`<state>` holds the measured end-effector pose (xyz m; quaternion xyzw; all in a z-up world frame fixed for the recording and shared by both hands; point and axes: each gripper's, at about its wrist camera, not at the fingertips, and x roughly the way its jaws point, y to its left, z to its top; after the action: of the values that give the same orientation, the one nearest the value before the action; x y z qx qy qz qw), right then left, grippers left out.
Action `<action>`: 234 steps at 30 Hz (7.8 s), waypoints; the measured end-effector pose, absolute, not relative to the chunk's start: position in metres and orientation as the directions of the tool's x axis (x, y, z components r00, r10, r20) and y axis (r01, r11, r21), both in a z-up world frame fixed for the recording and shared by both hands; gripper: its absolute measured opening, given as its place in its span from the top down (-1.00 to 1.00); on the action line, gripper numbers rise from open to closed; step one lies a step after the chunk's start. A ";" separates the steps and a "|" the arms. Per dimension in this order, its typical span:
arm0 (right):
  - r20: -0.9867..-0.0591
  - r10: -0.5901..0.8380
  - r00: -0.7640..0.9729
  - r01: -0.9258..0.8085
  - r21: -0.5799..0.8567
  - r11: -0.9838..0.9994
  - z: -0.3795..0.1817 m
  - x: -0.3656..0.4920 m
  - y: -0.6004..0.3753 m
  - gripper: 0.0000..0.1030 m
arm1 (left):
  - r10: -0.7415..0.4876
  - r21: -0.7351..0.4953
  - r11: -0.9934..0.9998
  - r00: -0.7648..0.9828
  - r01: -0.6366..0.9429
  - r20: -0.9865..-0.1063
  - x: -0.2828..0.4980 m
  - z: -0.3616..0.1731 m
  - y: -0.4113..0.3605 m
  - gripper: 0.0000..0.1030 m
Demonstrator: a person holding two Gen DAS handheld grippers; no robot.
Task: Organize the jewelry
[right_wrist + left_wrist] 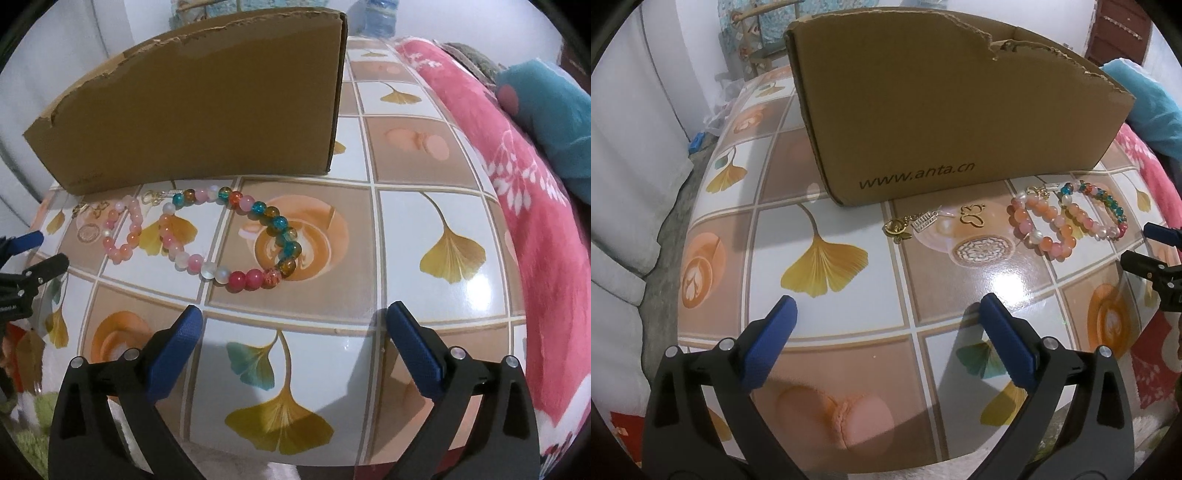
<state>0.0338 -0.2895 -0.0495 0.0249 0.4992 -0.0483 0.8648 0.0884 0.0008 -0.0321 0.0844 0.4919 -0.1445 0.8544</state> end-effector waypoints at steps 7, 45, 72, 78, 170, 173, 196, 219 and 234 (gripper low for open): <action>-0.784 0.019 0.621 0.001 0.025 1.000 -0.010 0.021 -0.261 -0.87 | -0.198 -0.013 0.941 0.519 0.339 -0.831 0.085 -0.025 0.014 -0.86; -0.776 0.361 0.517 -0.186 0.310 0.932 -0.021 0.092 -0.186 -0.19 | -0.342 0.002 0.808 0.473 0.589 -0.812 0.103 -0.017 0.001 1.00; -0.773 0.378 0.509 -0.198 0.322 0.926 -0.026 0.097 -0.181 -0.19 | -0.346 -0.057 0.829 0.431 0.556 -0.834 0.126 -0.021 0.009 0.56; -0.771 0.375 0.514 -0.196 0.320 0.927 -0.026 0.098 -0.181 -0.19 | -0.362 -0.082 0.833 0.426 0.548 -0.829 0.133 -0.021 0.015 0.84; -0.820 0.354 0.450 -0.469 0.120 0.875 -0.044 0.129 -0.079 0.81 | -0.334 -0.089 0.892 0.513 0.443 -0.791 0.088 -0.018 0.048 1.00; -0.833 0.359 0.422 -0.469 0.138 0.872 -0.047 0.127 -0.080 0.84 | -0.336 -0.093 0.892 0.512 0.441 -0.791 0.088 -0.018 0.050 1.00; -0.781 0.400 0.480 -0.430 0.188 0.883 -0.043 0.132 -0.094 0.45 | -0.341 -0.097 0.889 0.504 0.448 -0.794 0.079 -0.015 0.042 1.00; -0.815 0.425 0.394 -0.510 0.191 0.839 -0.045 0.091 -0.091 0.82 | -0.354 -0.142 0.894 0.476 0.424 -0.805 0.066 -0.018 0.056 0.99; -0.796 0.433 0.422 -0.487 0.204 0.849 -0.043 0.073 -0.107 0.50 | -0.384 -0.152 0.874 0.462 0.462 -0.800 0.065 -0.014 0.038 0.63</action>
<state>0.0727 -0.1073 -0.0430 -0.0292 0.4629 0.2731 0.8428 0.0646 0.0381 -0.0144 0.0431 0.4560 -0.2476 0.8538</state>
